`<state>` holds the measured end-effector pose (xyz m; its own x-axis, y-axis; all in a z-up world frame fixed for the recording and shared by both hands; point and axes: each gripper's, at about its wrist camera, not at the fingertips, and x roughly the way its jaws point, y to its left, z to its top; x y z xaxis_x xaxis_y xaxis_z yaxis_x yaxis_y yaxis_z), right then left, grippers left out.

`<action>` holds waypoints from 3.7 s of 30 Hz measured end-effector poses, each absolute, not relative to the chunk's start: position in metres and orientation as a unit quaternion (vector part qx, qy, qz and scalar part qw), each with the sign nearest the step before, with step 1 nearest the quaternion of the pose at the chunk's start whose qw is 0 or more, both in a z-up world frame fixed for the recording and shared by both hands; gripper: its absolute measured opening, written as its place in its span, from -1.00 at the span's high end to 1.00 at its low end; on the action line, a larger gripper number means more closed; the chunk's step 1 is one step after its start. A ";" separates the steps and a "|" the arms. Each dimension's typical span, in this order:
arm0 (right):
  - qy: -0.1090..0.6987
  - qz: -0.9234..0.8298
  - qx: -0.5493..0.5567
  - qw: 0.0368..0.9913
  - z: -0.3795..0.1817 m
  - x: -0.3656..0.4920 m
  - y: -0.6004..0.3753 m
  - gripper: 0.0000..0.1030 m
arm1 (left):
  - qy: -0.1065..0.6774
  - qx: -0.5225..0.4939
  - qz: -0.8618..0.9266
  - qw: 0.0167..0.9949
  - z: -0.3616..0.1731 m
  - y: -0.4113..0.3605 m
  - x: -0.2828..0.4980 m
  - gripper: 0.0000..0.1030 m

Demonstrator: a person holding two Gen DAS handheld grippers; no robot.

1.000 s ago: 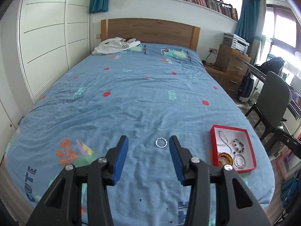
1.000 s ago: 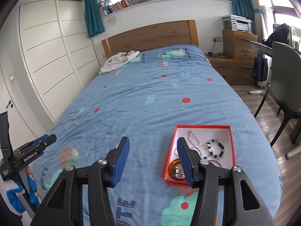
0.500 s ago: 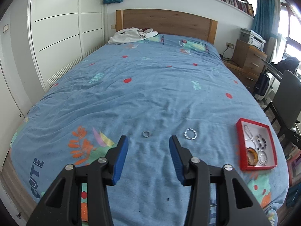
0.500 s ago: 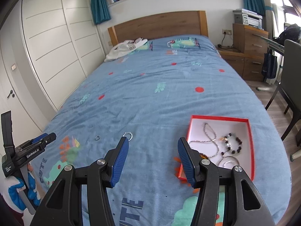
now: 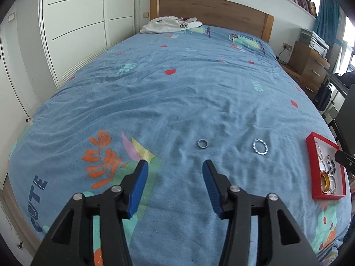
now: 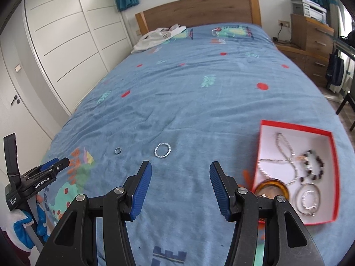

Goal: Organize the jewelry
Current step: 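Move both tools back toward the small ring and twisted silver hoop, then grasp the small ring with left tool while right tool grasps twisted hoop, then carry the ring and twisted hoop over the red box with both tools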

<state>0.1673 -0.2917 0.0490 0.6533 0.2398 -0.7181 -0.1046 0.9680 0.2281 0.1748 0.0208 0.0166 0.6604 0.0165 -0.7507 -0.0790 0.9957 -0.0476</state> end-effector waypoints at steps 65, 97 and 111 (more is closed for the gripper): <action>0.465 0.168 -0.006 0.869 -0.063 0.272 -0.201 0.24 | 0.470 -0.029 -0.037 0.882 -0.084 -0.016 0.284 0.65; 0.384 0.114 0.018 0.916 0.055 0.139 -0.260 0.24 | 0.393 0.002 -0.100 0.914 0.034 -0.071 0.164 0.65; 0.355 0.051 0.046 0.933 0.082 0.098 -0.353 0.24 | 0.377 0.015 -0.173 0.910 0.071 -0.165 0.149 0.65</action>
<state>0.0984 -0.3526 0.0818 0.7433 0.1270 -0.6567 -0.0621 0.9907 0.1213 0.1490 -0.1650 0.0705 0.6564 -0.3029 -0.6909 0.3261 0.9398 -0.1023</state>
